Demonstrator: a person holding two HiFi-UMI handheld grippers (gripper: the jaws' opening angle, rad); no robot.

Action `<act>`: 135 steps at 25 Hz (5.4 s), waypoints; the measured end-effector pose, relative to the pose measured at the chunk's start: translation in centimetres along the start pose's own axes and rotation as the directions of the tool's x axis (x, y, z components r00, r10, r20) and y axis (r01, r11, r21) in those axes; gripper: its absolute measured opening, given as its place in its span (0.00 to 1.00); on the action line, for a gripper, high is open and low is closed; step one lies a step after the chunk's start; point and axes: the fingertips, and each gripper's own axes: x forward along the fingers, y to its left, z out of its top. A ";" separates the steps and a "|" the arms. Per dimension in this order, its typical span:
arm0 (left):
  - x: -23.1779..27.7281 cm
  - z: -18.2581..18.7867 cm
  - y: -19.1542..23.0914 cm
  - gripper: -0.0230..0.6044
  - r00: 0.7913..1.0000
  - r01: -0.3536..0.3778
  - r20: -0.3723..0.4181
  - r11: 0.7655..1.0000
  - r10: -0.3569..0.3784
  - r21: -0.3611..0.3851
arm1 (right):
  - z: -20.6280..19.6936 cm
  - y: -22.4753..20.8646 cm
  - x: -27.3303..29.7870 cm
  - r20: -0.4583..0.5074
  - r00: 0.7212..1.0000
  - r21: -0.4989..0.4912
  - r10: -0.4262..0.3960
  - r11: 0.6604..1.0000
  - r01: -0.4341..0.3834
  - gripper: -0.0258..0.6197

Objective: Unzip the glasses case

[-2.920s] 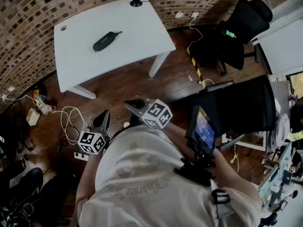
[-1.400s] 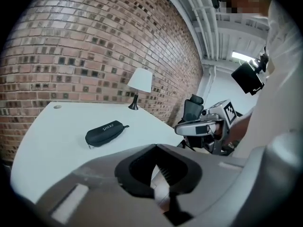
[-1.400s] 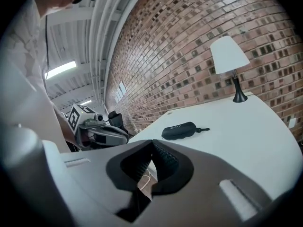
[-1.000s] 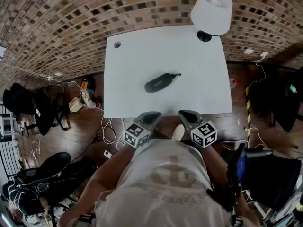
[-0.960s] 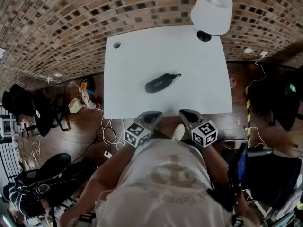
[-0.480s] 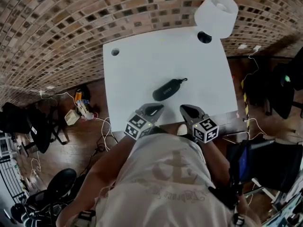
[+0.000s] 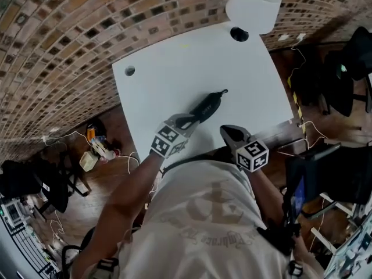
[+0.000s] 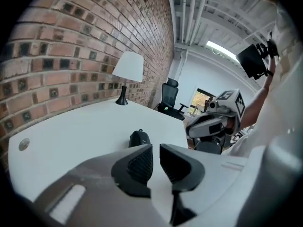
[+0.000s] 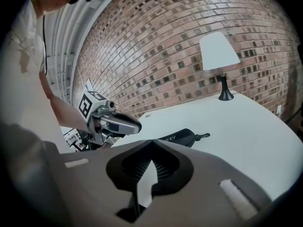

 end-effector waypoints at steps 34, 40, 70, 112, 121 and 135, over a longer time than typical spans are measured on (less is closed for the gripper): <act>10.1 -3.5 5.3 0.56 0.781 0.017 -0.606 0.975 -0.152 -0.223 | -4.1 -8.2 -7.2 0.011 0.994 0.195 -0.108 0.975 0.104 0.05; 10.3 -3.4 5.0 0.53 0.778 -0.024 -0.614 0.971 -0.132 -0.239 | -4.1 -8.9 -7.6 0.010 0.994 0.201 -0.113 0.974 0.109 0.05; 12.8 -1.4 3.7 0.52 0.970 -0.237 -0.226 0.572 0.092 -0.785 | -7.3 -3.9 -0.1 -0.287 0.957 -0.176 0.048 0.979 -0.102 0.05; 12.9 -1.6 2.7 0.51 0.973 -0.190 -0.233 0.608 0.009 -0.771 | -10.6 -3.5 2.5 -0.444 0.896 -0.188 -0.026 0.980 -0.064 0.05; 12.9 -1.8 2.3 0.51 0.965 -0.186 -0.262 0.641 -0.024 -0.745 | -10.6 -3.6 2.1 -0.451 0.892 -0.240 -0.035 0.967 -0.083 0.05; 12.9 -2.4 1.4 0.51 0.946 -0.162 -0.310 0.694 -0.092 -0.701 | -10.3 -4.8 1.4 -0.437 0.899 -0.236 -0.023 0.968 -0.090 0.05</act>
